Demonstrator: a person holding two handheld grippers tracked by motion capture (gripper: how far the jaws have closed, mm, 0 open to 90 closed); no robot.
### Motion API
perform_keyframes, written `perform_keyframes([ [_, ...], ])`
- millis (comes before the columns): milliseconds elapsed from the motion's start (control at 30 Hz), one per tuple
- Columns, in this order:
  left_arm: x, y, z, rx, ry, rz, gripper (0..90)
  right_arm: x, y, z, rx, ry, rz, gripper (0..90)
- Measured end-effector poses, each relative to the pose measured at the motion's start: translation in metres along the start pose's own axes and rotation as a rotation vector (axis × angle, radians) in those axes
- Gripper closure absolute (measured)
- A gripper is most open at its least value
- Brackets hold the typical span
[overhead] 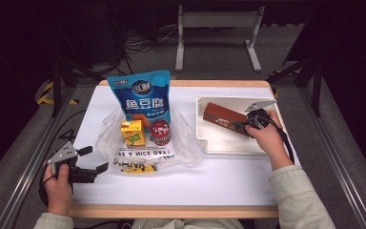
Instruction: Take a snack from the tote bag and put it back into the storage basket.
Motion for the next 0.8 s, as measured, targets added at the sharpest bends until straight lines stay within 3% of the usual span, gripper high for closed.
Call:
perform_keyframes([
  [200,0.000,0.000,0.000,0.000,0.000,0.000,3.1,0.007,0.007,0.004,0.012,-0.039,0.044,90.0],
  [500,0.000,0.000,0.000,-0.002,0.000,0.001,3.1,0.009,0.011,0.001,0.033,-0.037,0.073,90.0],
  [800,0.000,-0.001,0.000,0.000,0.001,-0.002,3.1,0.010,0.024,-0.006,0.086,-0.028,0.135,90.0],
])
Point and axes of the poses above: each handheld gripper's, and its own axes: x roughly forward along the jaws, z roughly out of its underside, y roughly to its right, the point moved 9 cm from there along x, roughly forward along the jaws, and after that the axes turned 5 degrees about x, right-handed, at the moved point
